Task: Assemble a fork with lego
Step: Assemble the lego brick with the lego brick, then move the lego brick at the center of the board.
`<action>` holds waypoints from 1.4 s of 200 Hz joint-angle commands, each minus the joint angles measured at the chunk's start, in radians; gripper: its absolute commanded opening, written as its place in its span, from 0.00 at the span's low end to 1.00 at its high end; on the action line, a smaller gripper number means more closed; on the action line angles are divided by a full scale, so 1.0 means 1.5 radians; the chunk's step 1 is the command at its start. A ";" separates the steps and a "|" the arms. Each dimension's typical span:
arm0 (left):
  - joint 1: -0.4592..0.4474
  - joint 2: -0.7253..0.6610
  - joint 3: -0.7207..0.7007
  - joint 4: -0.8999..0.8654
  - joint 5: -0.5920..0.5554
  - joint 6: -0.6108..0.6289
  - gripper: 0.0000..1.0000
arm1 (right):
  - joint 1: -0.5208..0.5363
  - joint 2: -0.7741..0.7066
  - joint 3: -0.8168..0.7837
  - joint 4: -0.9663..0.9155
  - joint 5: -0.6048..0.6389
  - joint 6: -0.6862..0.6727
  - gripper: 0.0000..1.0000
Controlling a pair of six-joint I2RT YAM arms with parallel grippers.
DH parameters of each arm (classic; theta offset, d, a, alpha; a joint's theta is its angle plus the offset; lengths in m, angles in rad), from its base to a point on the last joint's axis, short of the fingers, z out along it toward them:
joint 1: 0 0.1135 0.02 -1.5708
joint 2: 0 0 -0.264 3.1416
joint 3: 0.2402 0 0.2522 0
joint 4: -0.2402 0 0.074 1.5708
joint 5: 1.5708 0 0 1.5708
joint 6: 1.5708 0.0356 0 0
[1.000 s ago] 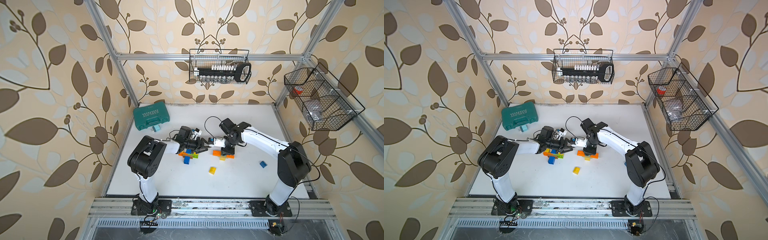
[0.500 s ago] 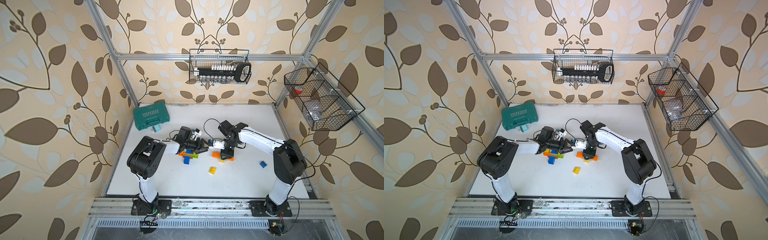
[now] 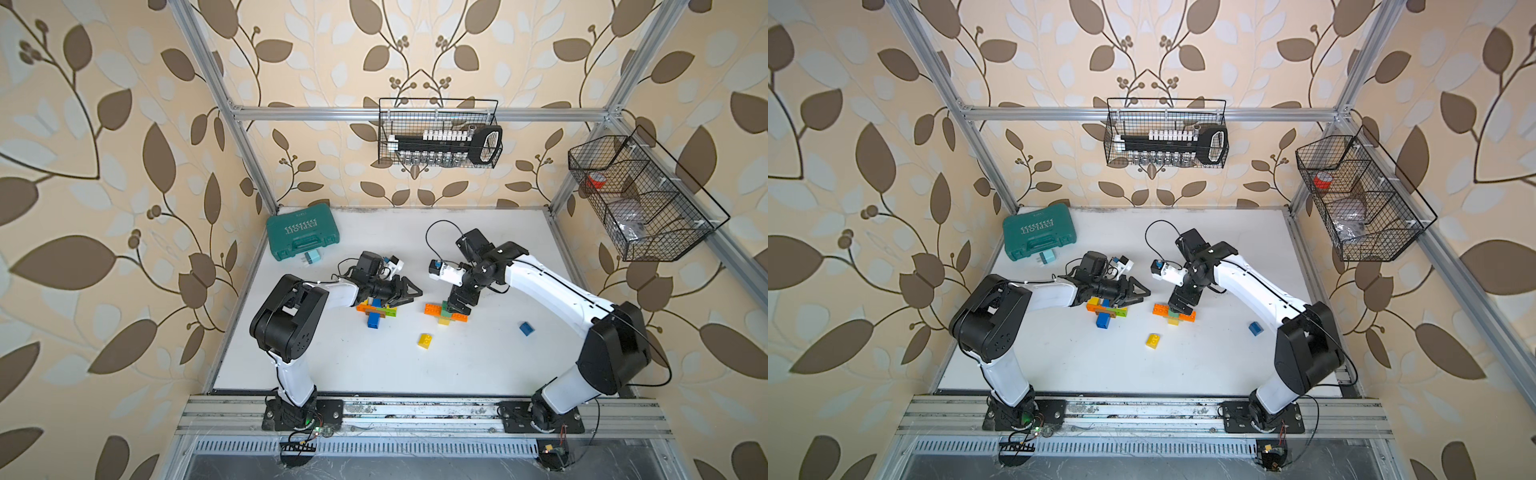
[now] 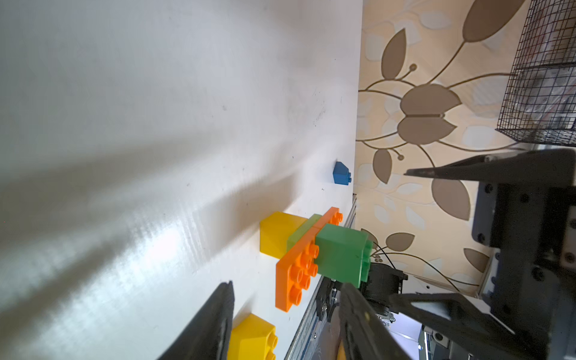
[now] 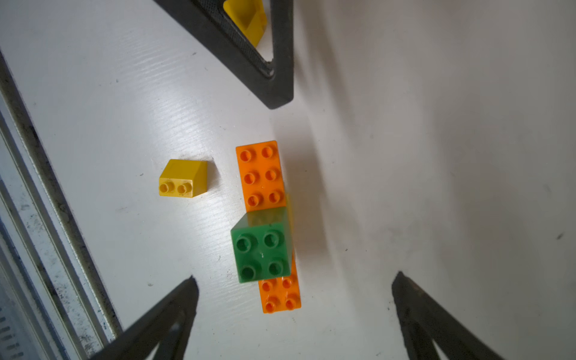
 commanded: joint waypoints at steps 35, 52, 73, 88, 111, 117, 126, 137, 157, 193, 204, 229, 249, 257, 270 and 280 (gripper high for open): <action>0.001 -0.043 0.023 -0.027 -0.021 0.044 0.55 | -0.025 -0.110 -0.074 0.106 0.237 0.304 1.00; 0.002 -0.042 0.018 -0.017 -0.017 0.038 0.54 | -0.048 -0.129 -0.065 0.084 0.238 0.369 1.00; 0.007 -0.042 0.009 -0.003 -0.011 0.030 0.54 | -0.094 -0.142 -0.064 0.053 0.172 0.399 1.00; 0.010 -0.042 0.006 0.000 -0.008 0.029 0.53 | -0.127 -0.136 -0.060 0.020 0.144 0.421 1.00; 0.014 -0.046 0.001 0.007 -0.006 0.028 0.53 | -0.178 -0.146 -0.089 0.003 0.136 0.455 0.98; 0.015 -0.045 -0.001 0.010 -0.005 0.025 0.53 | -0.193 -0.156 -0.103 0.005 0.140 0.466 0.98; 0.016 -0.045 -0.002 0.013 -0.003 0.023 0.53 | -0.217 -0.170 -0.130 0.014 0.141 0.484 0.98; 0.016 -0.042 -0.004 0.019 0.000 0.020 0.53 | -0.249 -0.179 -0.154 0.015 0.132 0.513 0.99; 0.017 -0.039 -0.006 0.027 0.005 0.013 0.52 | -0.321 -0.161 -0.169 -0.018 0.142 0.587 0.98; 0.019 -0.028 -0.012 0.053 0.018 -0.003 0.51 | -0.437 -0.135 -0.220 0.017 0.103 0.644 0.95; 0.019 -0.025 -0.014 0.057 0.020 -0.006 0.51 | -0.465 -0.126 -0.231 0.040 0.082 0.653 0.94; 0.020 -0.021 -0.016 0.066 0.022 -0.010 0.51 | -0.496 -0.078 -0.241 0.078 0.062 0.664 0.92; 0.020 -0.012 -0.018 0.082 0.028 -0.022 0.51 | -0.504 -0.035 -0.246 0.113 0.037 0.675 0.91; 0.020 -0.009 -0.020 0.092 0.033 -0.028 0.50 | -0.504 -0.017 -0.247 0.122 0.018 0.681 0.90; 0.020 -0.007 -0.021 0.094 0.035 -0.032 0.49 | -0.504 0.006 -0.255 0.129 -0.009 0.693 0.90; 0.020 -0.010 -0.022 0.093 0.034 -0.030 0.49 | -0.504 0.012 -0.270 0.136 -0.017 0.705 0.90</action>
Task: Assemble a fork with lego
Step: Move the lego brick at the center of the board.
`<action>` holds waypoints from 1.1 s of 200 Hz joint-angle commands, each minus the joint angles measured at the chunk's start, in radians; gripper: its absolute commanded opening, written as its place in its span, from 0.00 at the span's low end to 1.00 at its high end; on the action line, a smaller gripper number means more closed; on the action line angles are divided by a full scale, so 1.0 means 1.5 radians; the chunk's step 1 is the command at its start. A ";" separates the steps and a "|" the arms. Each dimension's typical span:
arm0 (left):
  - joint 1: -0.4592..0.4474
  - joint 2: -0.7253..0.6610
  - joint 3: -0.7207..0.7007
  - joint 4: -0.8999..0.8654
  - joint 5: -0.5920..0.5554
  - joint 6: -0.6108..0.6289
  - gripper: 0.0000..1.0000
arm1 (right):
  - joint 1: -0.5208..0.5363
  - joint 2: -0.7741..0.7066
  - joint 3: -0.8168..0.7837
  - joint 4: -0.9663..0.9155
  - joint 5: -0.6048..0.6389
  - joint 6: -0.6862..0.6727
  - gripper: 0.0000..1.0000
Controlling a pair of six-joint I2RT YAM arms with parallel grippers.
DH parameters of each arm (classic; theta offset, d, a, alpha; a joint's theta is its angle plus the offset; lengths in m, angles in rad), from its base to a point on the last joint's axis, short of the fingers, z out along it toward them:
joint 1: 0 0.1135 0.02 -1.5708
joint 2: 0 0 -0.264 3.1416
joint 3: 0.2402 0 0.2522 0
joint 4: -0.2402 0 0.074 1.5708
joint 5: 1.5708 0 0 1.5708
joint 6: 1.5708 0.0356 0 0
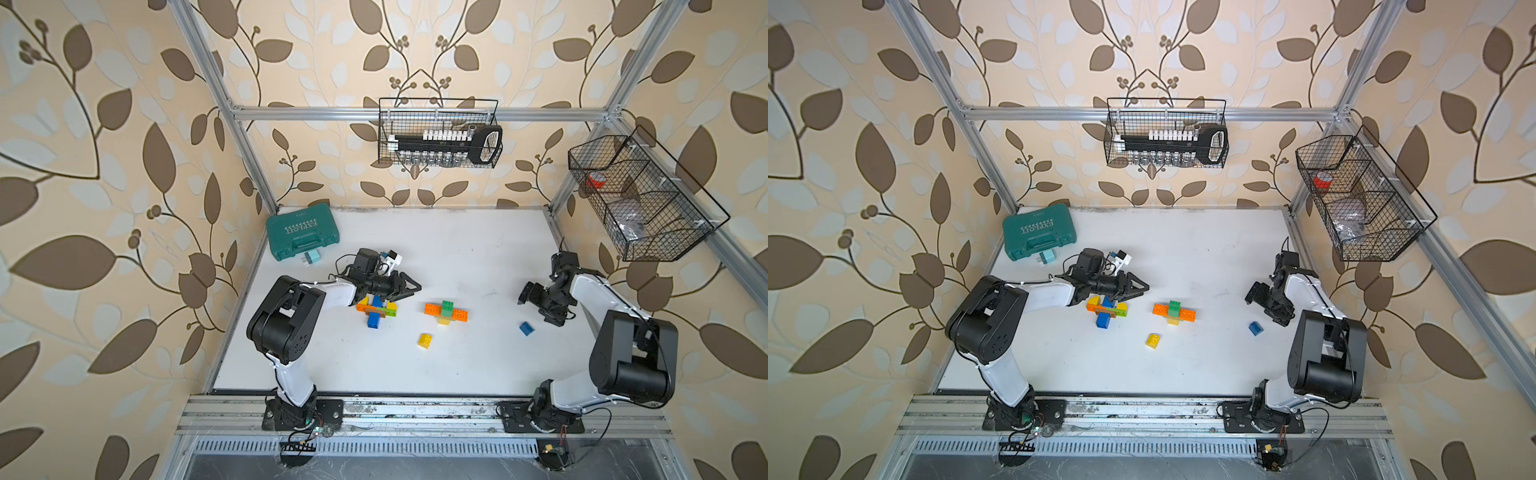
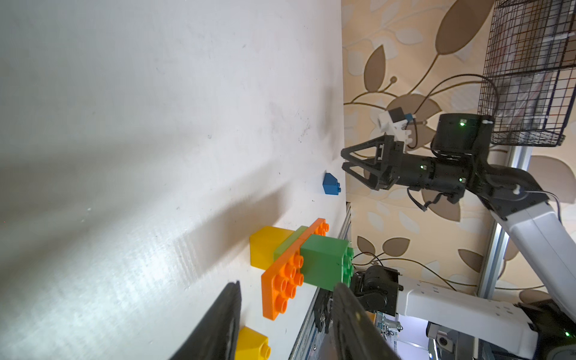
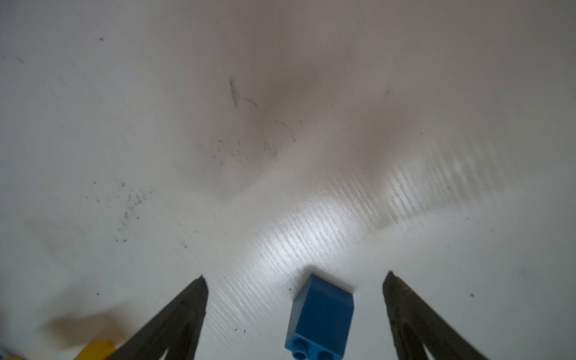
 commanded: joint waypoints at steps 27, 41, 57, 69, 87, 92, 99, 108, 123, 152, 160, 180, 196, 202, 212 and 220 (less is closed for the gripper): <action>0.008 0.004 -0.008 0.030 0.019 -0.008 0.49 | 0.014 0.020 -0.066 0.049 -0.073 0.059 0.90; 0.008 0.008 -0.010 0.037 0.021 -0.012 0.49 | 0.029 0.017 -0.080 0.048 -0.077 0.075 0.90; 0.007 0.008 -0.011 0.039 0.021 -0.013 0.49 | 0.056 0.001 -0.099 0.059 -0.073 0.096 0.90; 0.008 0.009 -0.011 0.039 0.021 -0.012 0.49 | 0.080 -0.009 -0.109 0.068 -0.073 0.115 0.89; 0.008 0.011 -0.011 0.039 0.024 -0.015 0.49 | 0.112 -0.014 -0.117 0.065 -0.075 0.152 0.89; 0.008 0.010 -0.011 0.039 0.024 -0.015 0.49 | 0.121 -0.019 -0.120 0.061 -0.071 0.163 0.88; 0.007 0.007 -0.012 0.038 0.024 -0.014 0.48 | 0.135 -0.028 -0.123 0.052 -0.060 0.176 0.88; 0.008 0.003 -0.013 0.034 0.023 -0.012 0.48 | 0.147 -0.042 -0.122 0.037 -0.039 0.192 0.88; 0.008 -0.002 -0.013 0.029 0.021 -0.008 0.48 | 0.162 -0.068 -0.119 0.013 -0.015 0.196 0.89; 0.008 -0.002 -0.015 0.036 0.022 -0.010 0.48 | 0.191 -0.076 -0.090 -0.034 0.058 0.114 0.96; 0.007 -0.001 -0.015 0.038 0.023 -0.013 0.48 | 0.192 -0.065 -0.087 -0.039 0.060 0.087 0.97; 0.008 -0.006 -0.020 0.044 0.025 -0.017 0.48 | 0.197 -0.051 -0.096 -0.028 0.031 0.066 0.96; 0.007 -0.012 -0.026 0.043 0.021 -0.015 0.48 | 0.222 -0.046 -0.098 -0.017 0.028 0.074 0.95; 0.007 -0.014 -0.027 0.042 0.021 -0.015 0.48 | 0.230 -0.043 -0.098 -0.017 0.026 0.080 0.95; 0.008 -0.015 -0.029 0.041 0.022 -0.015 0.48 | 0.240 -0.045 -0.101 -0.016 0.023 0.094 0.95; 0.008 -0.018 -0.029 0.041 0.022 -0.014 0.48 | 0.248 -0.051 -0.105 -0.015 0.018 0.108 0.96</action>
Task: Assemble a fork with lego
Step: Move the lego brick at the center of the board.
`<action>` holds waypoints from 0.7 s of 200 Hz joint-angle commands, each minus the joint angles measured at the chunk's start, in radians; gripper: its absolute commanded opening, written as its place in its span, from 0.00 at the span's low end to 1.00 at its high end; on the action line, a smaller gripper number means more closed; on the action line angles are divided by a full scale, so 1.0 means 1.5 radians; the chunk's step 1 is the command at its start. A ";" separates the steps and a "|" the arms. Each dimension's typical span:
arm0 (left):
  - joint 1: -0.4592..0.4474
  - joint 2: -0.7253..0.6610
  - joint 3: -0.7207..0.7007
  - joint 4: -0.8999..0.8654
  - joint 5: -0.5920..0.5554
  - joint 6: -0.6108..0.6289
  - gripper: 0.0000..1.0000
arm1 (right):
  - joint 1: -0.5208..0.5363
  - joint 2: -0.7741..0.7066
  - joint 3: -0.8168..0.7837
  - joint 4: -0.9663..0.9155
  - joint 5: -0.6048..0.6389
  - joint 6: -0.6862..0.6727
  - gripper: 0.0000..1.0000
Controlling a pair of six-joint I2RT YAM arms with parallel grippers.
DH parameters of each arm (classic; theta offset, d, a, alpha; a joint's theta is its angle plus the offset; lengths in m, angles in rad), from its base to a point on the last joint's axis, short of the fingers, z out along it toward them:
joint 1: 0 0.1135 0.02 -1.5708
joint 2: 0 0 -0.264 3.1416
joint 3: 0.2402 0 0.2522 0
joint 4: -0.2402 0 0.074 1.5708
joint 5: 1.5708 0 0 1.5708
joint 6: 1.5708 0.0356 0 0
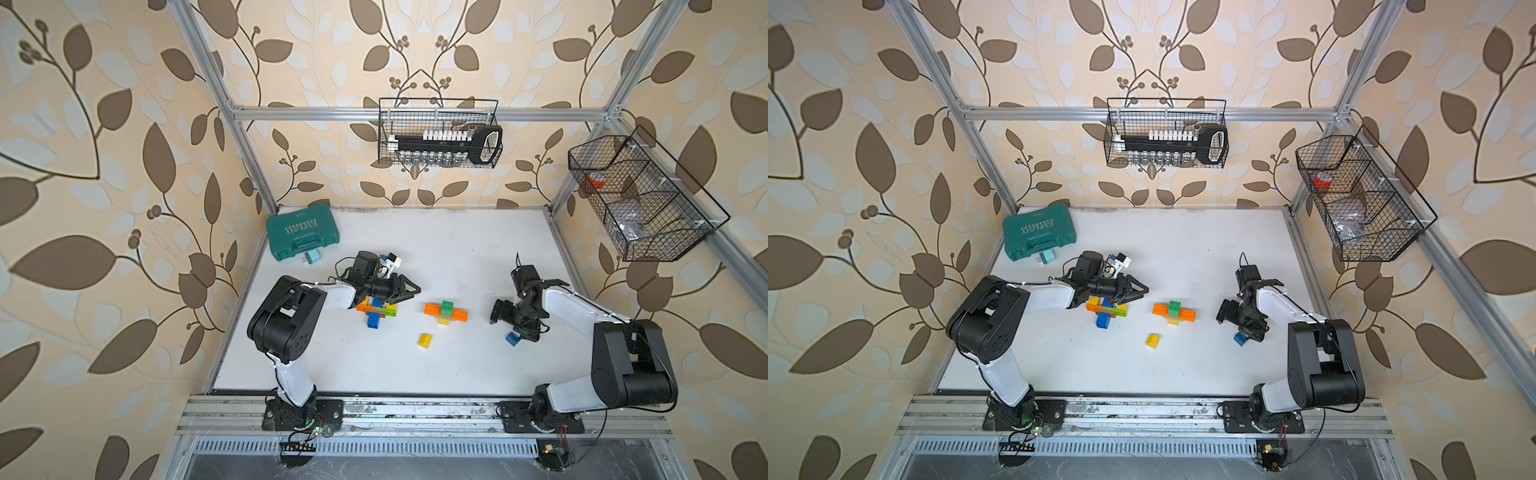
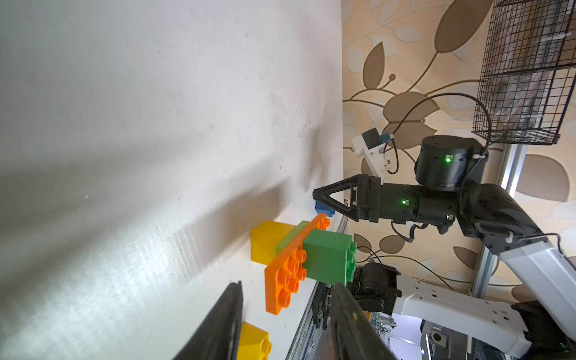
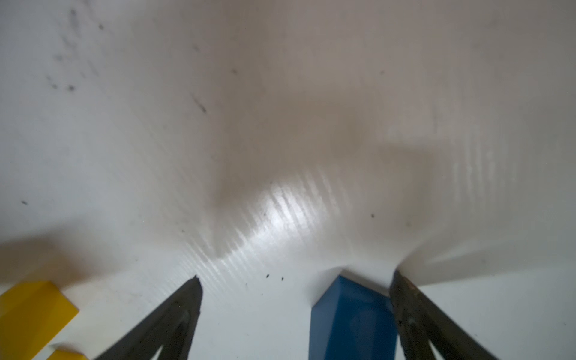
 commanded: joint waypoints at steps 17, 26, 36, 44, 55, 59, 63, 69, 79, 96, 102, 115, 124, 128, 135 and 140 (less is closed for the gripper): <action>0.008 -0.025 -0.009 0.013 0.012 -0.001 0.48 | 0.041 -0.019 -0.013 -0.014 -0.007 0.050 0.96; 0.008 -0.025 -0.010 0.014 0.012 -0.001 0.48 | 0.051 -0.034 -0.021 -0.015 -0.008 0.073 0.96; 0.008 -0.026 -0.011 0.015 0.012 0.000 0.47 | 0.059 -0.048 -0.029 -0.018 -0.009 0.102 0.96; 0.008 -0.027 -0.012 0.014 0.012 0.000 0.47 | 0.065 -0.058 -0.037 -0.019 -0.015 0.122 0.96; 0.007 -0.029 -0.013 0.013 0.011 0.001 0.47 | 0.071 -0.073 -0.050 -0.017 -0.022 0.154 0.95; 0.008 -0.030 -0.014 0.014 0.011 0.001 0.47 | 0.073 -0.080 -0.056 -0.015 -0.026 0.164 0.95; 0.008 -0.031 -0.015 0.013 0.010 0.001 0.47 | 0.076 -0.086 -0.060 -0.011 -0.030 0.176 0.95; 0.007 -0.031 -0.016 0.014 0.009 0.001 0.47 | 0.083 -0.096 -0.068 -0.007 -0.035 0.191 0.95; 0.008 -0.032 -0.016 0.013 0.009 0.002 0.47 | 0.099 -0.108 -0.076 0.001 -0.039 0.226 0.94; 0.008 -0.031 -0.017 0.014 0.008 0.001 0.47 | 0.131 -0.120 -0.075 0.002 -0.025 0.235 0.92; 0.008 -0.030 -0.017 0.014 0.009 0.001 0.47 | 0.140 -0.119 -0.066 -0.013 -0.013 0.231 0.92; 0.007 -0.030 -0.018 0.016 0.008 0.001 0.47 | 0.155 -0.114 -0.051 -0.044 0.018 0.205 0.90; 0.008 -0.030 -0.018 0.015 0.009 0.001 0.47 | 0.159 -0.112 -0.045 -0.061 0.031 0.190 0.90; 0.008 -0.030 -0.018 0.016 0.008 0.001 0.46 | 0.160 -0.112 -0.044 -0.068 0.036 0.176 0.89; 0.008 -0.028 -0.018 0.015 0.009 0.002 0.47 | 0.160 -0.112 -0.041 -0.077 0.047 0.162 0.89; 0.007 -0.027 -0.017 0.016 0.010 0.001 0.46 | 0.160 -0.111 -0.038 -0.083 0.053 0.153 0.89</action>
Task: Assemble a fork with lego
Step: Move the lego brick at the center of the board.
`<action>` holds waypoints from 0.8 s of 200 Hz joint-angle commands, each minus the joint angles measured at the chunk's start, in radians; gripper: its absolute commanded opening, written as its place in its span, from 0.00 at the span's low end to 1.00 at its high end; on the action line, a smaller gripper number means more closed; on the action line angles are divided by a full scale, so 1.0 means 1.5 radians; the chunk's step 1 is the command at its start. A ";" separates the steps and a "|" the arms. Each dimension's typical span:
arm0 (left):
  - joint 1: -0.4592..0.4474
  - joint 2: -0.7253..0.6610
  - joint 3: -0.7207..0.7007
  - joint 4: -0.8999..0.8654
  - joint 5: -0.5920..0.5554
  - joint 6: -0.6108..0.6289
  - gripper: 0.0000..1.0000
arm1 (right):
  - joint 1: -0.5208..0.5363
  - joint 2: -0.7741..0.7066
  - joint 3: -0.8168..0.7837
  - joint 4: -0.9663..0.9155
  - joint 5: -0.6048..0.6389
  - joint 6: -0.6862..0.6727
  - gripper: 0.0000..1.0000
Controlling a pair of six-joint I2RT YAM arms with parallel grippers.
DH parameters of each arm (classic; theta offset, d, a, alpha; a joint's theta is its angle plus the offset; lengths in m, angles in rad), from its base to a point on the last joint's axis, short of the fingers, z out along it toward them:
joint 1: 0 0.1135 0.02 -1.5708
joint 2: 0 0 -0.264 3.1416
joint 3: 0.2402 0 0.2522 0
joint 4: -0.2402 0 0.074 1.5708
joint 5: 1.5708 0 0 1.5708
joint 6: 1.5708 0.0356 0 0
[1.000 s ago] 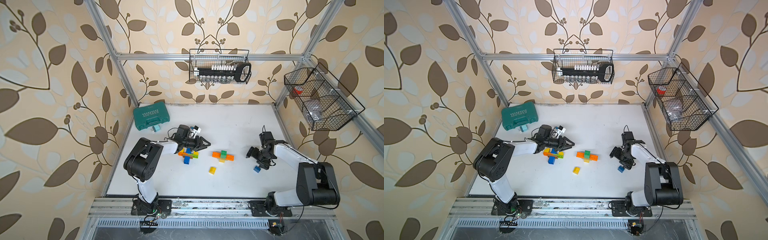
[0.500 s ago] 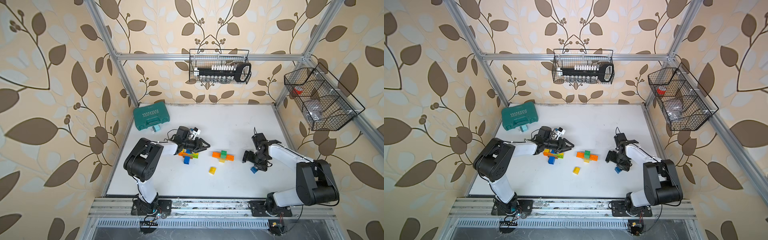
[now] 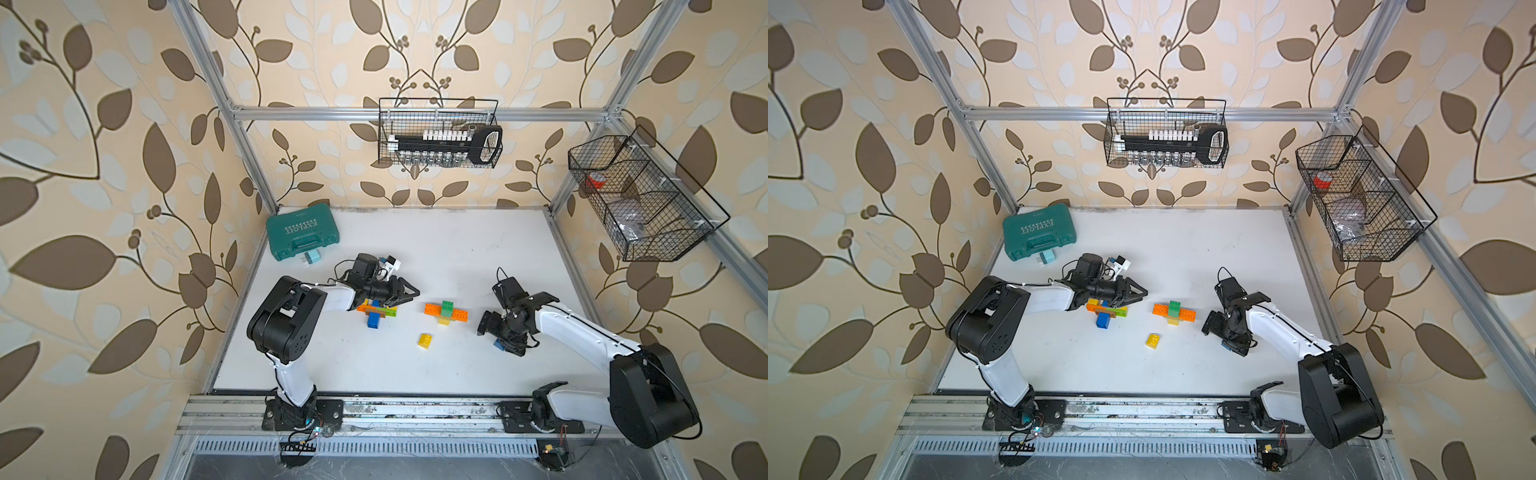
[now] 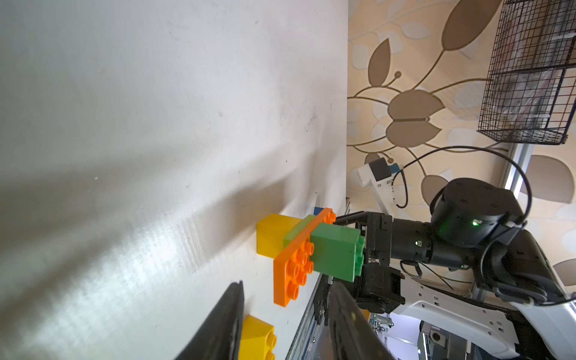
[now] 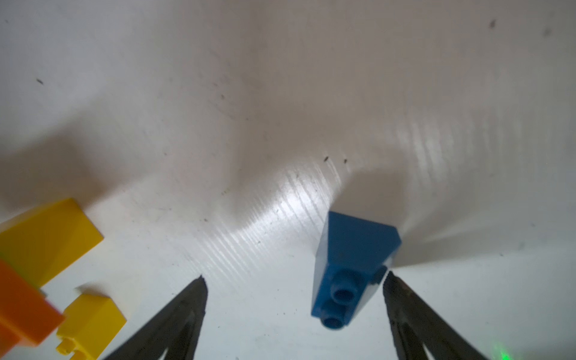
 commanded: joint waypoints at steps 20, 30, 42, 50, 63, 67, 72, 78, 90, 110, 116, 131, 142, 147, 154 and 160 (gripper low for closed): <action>0.007 -0.022 -0.003 0.011 0.013 0.002 0.46 | 0.004 0.000 0.040 -0.074 0.074 -0.081 0.87; 0.007 -0.020 -0.003 0.009 0.013 0.003 0.46 | 0.005 -0.001 0.049 -0.077 0.088 -0.103 0.84; 0.007 -0.019 -0.002 0.007 0.013 0.004 0.46 | 0.005 -0.004 0.057 -0.060 0.087 -0.143 0.74; 0.007 -0.018 -0.001 0.005 0.013 0.004 0.46 | 0.005 -0.001 0.061 -0.043 0.078 -0.171 0.68; 0.007 -0.014 0.002 0.002 0.015 0.005 0.46 | 0.005 0.018 0.071 -0.018 0.049 -0.230 0.65; 0.007 -0.014 0.004 0.001 0.016 0.005 0.46 | 0.005 0.029 0.077 -0.018 0.040 -0.247 0.64; 0.007 -0.013 0.005 -0.001 0.016 0.006 0.46 | 0.004 0.044 0.085 -0.022 0.036 -0.265 0.64; 0.007 -0.014 0.006 -0.002 0.016 0.006 0.46 | 0.005 0.060 0.094 -0.027 0.040 -0.277 0.64; 0.007 -0.015 0.006 -0.006 0.016 0.009 0.46 | 0.005 0.080 0.101 -0.020 0.028 -0.294 0.64; 0.007 -0.015 0.008 -0.012 0.015 0.012 0.46 | 0.006 0.100 0.110 -0.022 0.035 -0.306 0.64; 0.007 -0.014 0.009 -0.013 0.015 0.012 0.46 | 0.006 0.104 0.112 -0.024 0.034 -0.309 0.64; 0.007 -0.011 0.011 -0.014 0.015 0.012 0.46 | 0.006 0.117 0.118 -0.031 0.032 -0.315 0.65; 0.007 -0.010 0.012 -0.012 0.016 0.012 0.46 | 0.006 0.125 0.125 -0.040 0.040 -0.316 0.67; 0.007 -0.008 0.013 -0.011 0.016 0.011 0.46 | 0.006 0.127 0.126 -0.040 0.040 -0.317 0.67; 0.007 -0.008 0.013 -0.010 0.017 0.009 0.46 | 0.007 0.129 0.130 -0.040 0.042 -0.317 0.68; 0.007 -0.008 0.013 -0.010 0.018 0.010 0.46 | 0.007 0.131 0.134 -0.041 0.041 -0.320 0.68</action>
